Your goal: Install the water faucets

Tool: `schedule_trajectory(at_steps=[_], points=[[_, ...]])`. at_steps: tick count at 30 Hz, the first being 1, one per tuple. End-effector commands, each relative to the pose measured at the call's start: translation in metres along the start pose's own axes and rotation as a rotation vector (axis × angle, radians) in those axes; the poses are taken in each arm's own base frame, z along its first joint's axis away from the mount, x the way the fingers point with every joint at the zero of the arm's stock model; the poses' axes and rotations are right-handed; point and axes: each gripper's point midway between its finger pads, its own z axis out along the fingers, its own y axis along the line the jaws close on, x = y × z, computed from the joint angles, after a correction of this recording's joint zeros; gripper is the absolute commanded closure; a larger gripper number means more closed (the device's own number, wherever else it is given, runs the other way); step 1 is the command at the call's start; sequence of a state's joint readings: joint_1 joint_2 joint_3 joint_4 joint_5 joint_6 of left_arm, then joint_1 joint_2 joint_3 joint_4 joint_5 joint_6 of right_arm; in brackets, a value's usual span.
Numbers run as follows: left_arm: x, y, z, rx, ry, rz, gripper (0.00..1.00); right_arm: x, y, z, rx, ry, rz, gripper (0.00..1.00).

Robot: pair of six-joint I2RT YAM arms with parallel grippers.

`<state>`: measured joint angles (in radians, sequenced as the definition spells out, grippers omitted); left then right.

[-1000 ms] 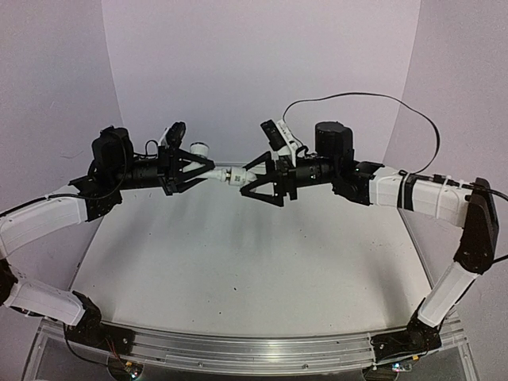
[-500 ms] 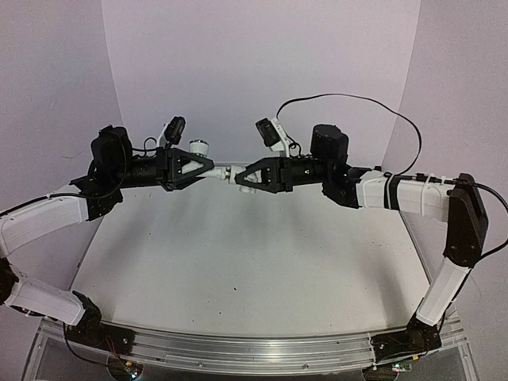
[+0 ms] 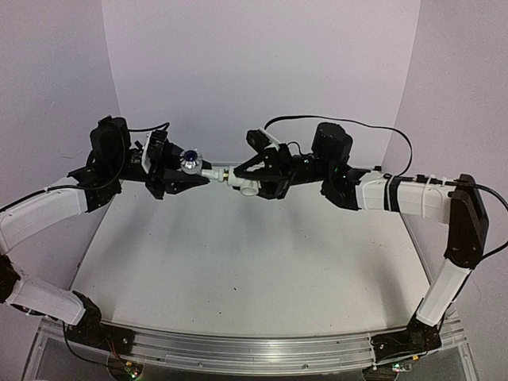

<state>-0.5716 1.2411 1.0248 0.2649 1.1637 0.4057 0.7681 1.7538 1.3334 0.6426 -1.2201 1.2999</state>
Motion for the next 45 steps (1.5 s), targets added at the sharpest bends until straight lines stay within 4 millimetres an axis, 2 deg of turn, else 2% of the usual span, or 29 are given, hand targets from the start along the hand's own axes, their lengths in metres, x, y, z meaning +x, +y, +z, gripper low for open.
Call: schedule_trajectory(at_steps=[1,4,6,8,9,10,11,12,13,16,17,19,21,22,24,25,26,27,30,33,41,45], points=[[-0.075,-0.041,-0.009,0.216,-0.242,0.767,1.00,-0.021,0.029,-0.011,-0.034,-0.085,0.113,1.00],[-0.076,-0.024,-0.010,0.094,-0.184,0.948,1.00,-0.025,0.030,-0.013,-0.028,-0.124,0.121,1.00],[-0.073,-0.013,-0.009,0.038,-0.139,0.960,1.00,-0.028,0.028,-0.015,-0.014,-0.153,0.111,0.93],[-0.068,-0.004,-0.009,0.002,-0.100,0.899,1.00,-0.030,0.026,-0.017,0.011,-0.180,0.075,0.65],[-0.062,-0.001,-0.007,-0.006,-0.086,0.837,1.00,-0.032,0.027,-0.018,0.032,-0.195,0.042,0.44],[-0.059,0.001,-0.007,-0.011,-0.078,0.788,1.00,-0.033,0.028,-0.019,0.048,-0.203,0.026,0.35],[-0.057,0.004,-0.007,-0.026,-0.065,0.751,1.00,-0.032,0.025,-0.021,0.083,-0.206,0.005,0.21],[-0.056,0.010,-0.006,-0.047,-0.051,0.681,1.00,-0.035,0.030,-0.024,0.109,-0.222,-0.059,0.10],[-0.058,0.019,-0.006,-0.078,-0.039,0.525,1.00,-0.035,0.025,-0.030,0.186,-0.235,-0.084,0.02],[-0.057,0.036,-0.004,-0.131,-0.028,0.274,1.00,-0.041,0.033,-0.051,0.278,-0.288,-0.189,0.02],[-0.053,0.047,-0.003,-0.170,-0.028,0.078,1.00,-0.041,0.040,-0.069,0.346,-0.324,-0.285,0.02],[-0.043,0.060,-0.002,-0.210,-0.033,-0.178,1.00,-0.041,0.044,-0.093,0.478,-0.364,-0.461,0.02],[-0.026,0.074,-0.002,-0.281,-0.055,-0.551,1.00,-0.033,0.042,-0.115,0.643,-0.376,-0.656,0.02],[-0.014,0.088,-0.005,-0.369,-0.074,-0.706,1.00,-0.027,0.050,-0.121,0.673,-0.370,-0.757,0.02],[0.005,0.100,-0.008,-0.436,-0.146,-1.102,1.00,-0.017,0.051,-0.120,0.683,-0.300,-0.932,0.02],[0.013,0.098,-0.004,-0.419,-0.162,-1.258,1.00,-0.009,0.052,-0.116,0.667,-0.240,-1.043,0.02],[0.017,0.093,0.001,-0.401,-0.180,-1.387,1.00,-0.005,0.048,-0.114,0.657,-0.212,-1.080,0.02],[0.017,0.085,0.010,-0.371,-0.189,-1.455,1.00,-0.005,0.046,-0.113,0.657,-0.201,-1.146,0.02],[0.009,0.078,0.012,-0.390,-0.239,-1.537,1.00,0.002,0.028,-0.103,0.597,-0.134,-1.217,0.02],[0.008,0.074,0.010,-0.397,-0.255,-1.571,1.00,0.000,0.026,-0.093,0.522,-0.150,-1.232,0.02],[0.024,0.055,0.020,-0.338,-0.192,-1.608,1.00,-0.020,0.010,-0.075,0.407,-0.210,-1.105,0.02],[0.017,0.054,0.022,-0.308,-0.188,-1.563,1.00,-0.014,0.010,-0.060,0.272,-0.177,-1.012,0.14]])
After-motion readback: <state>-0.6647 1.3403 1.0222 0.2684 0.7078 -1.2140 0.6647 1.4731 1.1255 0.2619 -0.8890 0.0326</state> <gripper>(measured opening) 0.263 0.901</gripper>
